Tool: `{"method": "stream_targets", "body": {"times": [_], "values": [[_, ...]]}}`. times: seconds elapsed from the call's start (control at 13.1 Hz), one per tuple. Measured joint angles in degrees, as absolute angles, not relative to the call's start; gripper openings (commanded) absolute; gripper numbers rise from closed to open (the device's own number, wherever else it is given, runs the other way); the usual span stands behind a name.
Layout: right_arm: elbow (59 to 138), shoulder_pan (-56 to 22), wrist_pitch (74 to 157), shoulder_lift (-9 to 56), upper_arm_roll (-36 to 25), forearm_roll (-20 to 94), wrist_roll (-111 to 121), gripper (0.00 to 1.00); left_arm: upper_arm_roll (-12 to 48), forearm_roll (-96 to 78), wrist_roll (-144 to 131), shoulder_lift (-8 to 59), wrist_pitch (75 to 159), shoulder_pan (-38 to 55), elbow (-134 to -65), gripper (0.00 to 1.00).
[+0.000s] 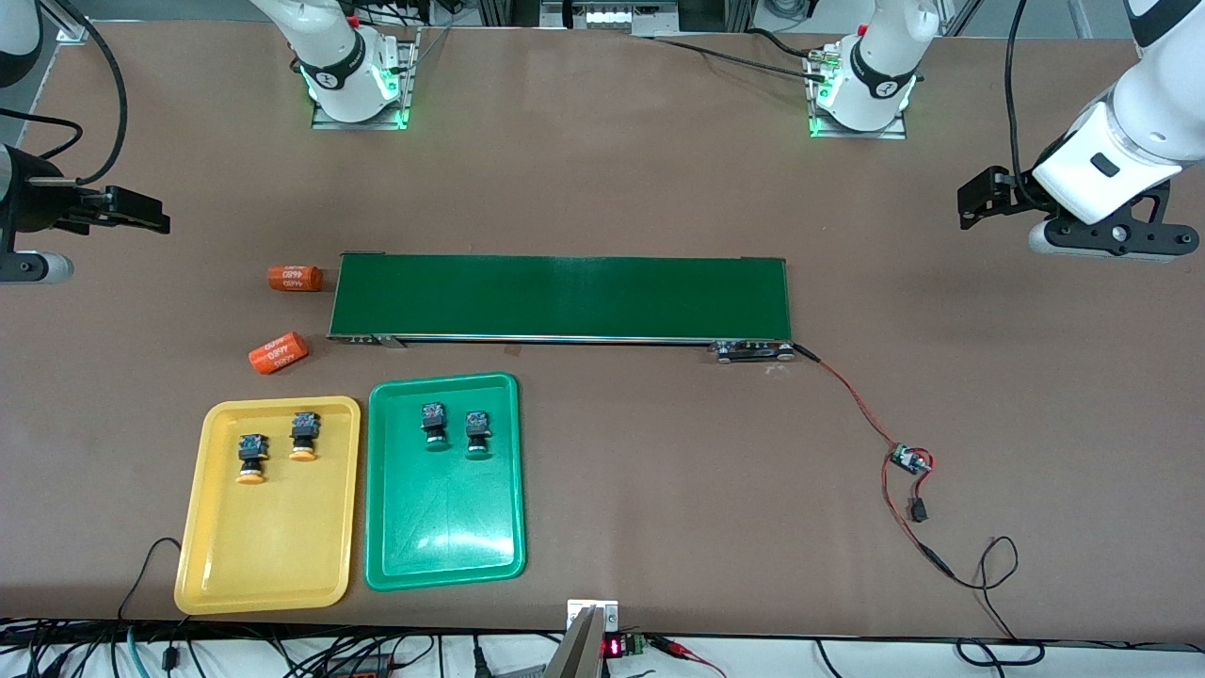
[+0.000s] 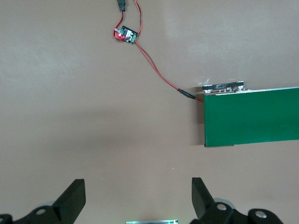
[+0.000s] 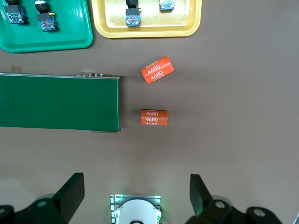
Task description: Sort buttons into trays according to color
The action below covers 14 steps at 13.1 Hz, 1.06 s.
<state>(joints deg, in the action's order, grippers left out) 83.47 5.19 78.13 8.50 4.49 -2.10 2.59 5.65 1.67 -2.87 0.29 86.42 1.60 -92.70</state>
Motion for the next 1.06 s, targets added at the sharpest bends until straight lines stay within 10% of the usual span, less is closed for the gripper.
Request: {"method": "stream_targets", "body": {"times": [1.06], "values": [[83.47, 4.42, 78.05, 8.5, 4.55, -2.06, 2.98, 1.0, 5.66, 1.67, -2.87, 0.29, 86.25, 1.6, -92.7, 1.0]]}}
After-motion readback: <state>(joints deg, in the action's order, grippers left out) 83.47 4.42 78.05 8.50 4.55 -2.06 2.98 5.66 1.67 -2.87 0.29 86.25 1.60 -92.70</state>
